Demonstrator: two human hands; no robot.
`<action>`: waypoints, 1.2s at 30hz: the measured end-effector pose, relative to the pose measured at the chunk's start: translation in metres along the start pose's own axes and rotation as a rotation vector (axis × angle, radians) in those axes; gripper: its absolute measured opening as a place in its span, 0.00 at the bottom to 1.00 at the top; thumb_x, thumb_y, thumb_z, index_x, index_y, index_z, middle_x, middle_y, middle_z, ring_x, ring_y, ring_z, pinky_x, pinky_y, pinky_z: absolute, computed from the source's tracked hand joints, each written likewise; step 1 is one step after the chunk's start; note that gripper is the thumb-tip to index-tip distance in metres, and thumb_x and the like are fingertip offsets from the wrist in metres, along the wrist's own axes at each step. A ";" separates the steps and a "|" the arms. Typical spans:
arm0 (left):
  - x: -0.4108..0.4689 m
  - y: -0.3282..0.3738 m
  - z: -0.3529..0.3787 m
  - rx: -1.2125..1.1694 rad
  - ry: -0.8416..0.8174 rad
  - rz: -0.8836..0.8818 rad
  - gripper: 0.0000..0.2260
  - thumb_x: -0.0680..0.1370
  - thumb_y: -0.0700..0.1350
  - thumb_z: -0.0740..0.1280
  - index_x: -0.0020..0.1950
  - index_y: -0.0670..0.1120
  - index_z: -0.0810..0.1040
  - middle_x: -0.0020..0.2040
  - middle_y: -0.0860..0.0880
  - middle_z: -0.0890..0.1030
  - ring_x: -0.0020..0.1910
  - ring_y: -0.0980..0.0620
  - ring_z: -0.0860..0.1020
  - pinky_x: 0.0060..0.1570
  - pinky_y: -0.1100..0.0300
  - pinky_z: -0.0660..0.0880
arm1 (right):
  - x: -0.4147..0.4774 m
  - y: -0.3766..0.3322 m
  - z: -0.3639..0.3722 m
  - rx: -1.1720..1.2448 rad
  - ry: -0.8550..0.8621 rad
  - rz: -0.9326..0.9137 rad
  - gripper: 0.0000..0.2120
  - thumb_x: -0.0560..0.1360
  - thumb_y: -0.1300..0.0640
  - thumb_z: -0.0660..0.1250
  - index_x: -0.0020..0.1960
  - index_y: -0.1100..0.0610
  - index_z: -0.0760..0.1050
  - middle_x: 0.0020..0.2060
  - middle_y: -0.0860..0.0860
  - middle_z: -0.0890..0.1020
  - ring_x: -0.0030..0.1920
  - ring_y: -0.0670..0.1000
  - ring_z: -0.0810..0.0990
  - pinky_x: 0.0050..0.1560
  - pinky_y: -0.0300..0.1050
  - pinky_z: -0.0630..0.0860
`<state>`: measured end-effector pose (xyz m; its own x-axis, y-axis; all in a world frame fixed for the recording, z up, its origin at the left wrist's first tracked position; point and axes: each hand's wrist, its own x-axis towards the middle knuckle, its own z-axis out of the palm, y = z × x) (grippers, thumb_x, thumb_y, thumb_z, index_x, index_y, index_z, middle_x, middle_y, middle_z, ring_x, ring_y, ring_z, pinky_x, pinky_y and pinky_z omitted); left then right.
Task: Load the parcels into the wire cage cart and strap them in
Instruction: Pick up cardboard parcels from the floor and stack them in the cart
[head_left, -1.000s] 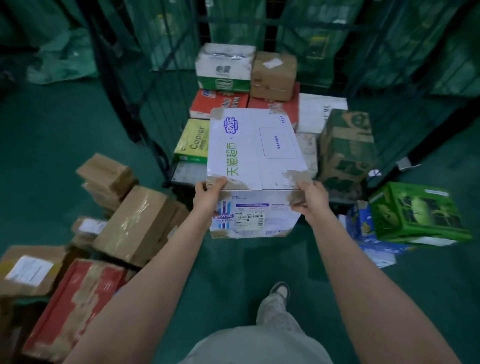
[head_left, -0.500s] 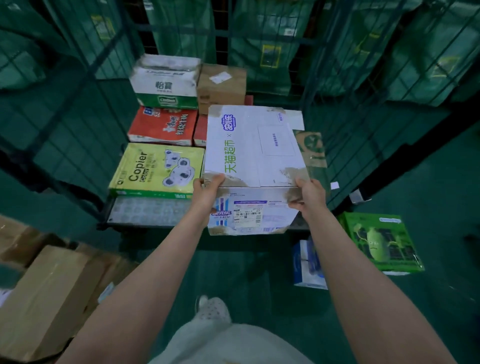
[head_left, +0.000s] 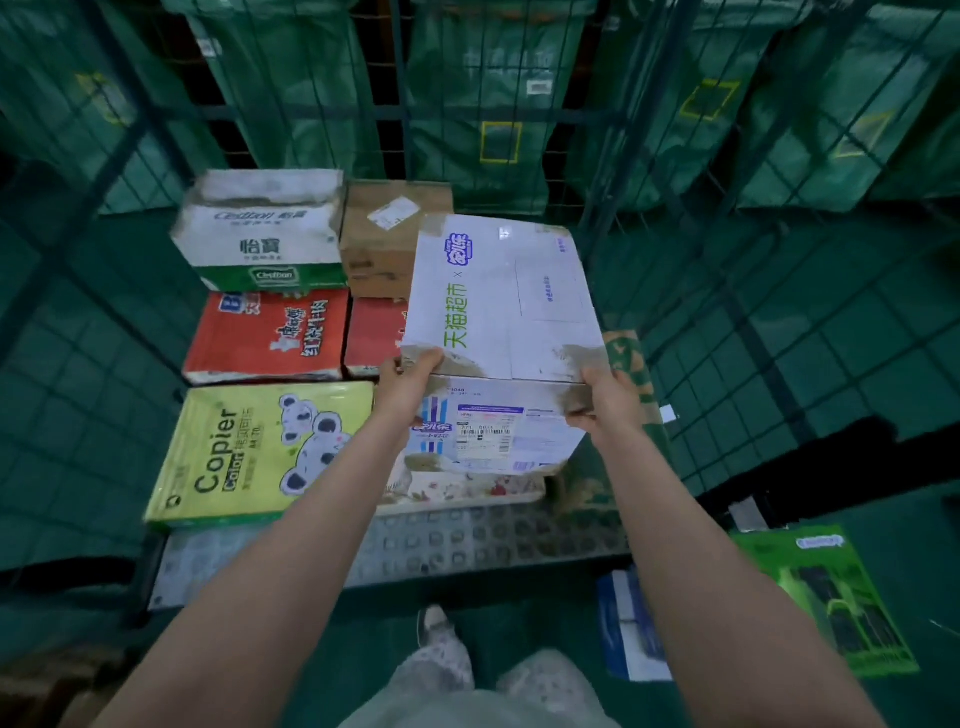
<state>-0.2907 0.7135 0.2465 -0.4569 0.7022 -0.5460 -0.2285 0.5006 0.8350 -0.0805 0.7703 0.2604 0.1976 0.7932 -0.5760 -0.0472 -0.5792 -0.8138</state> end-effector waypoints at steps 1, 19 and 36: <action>0.013 0.008 0.003 0.019 -0.003 0.000 0.30 0.73 0.58 0.68 0.70 0.50 0.62 0.65 0.46 0.72 0.59 0.42 0.75 0.56 0.43 0.76 | 0.009 -0.006 0.006 0.014 0.005 0.013 0.23 0.78 0.59 0.61 0.73 0.56 0.64 0.63 0.56 0.75 0.56 0.59 0.77 0.39 0.48 0.78; 0.208 0.111 0.132 -0.137 0.037 -0.037 0.22 0.76 0.48 0.67 0.68 0.50 0.65 0.58 0.47 0.76 0.51 0.45 0.78 0.48 0.53 0.77 | 0.201 -0.116 0.076 0.059 0.081 0.065 0.09 0.76 0.62 0.59 0.54 0.54 0.66 0.48 0.54 0.75 0.46 0.55 0.73 0.42 0.47 0.74; 0.411 0.154 0.223 -0.032 -0.019 0.016 0.09 0.79 0.41 0.59 0.39 0.45 0.69 0.21 0.57 0.76 0.21 0.65 0.74 0.21 0.71 0.68 | 0.293 -0.122 0.191 0.223 0.435 0.068 0.16 0.80 0.63 0.56 0.67 0.62 0.59 0.65 0.60 0.61 0.49 0.54 0.68 0.48 0.43 0.68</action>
<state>-0.3223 1.1922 0.1353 -0.4443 0.7195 -0.5338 -0.2492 0.4731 0.8450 -0.2035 1.1088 0.1763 0.5748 0.5754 -0.5819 -0.2733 -0.5352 -0.7993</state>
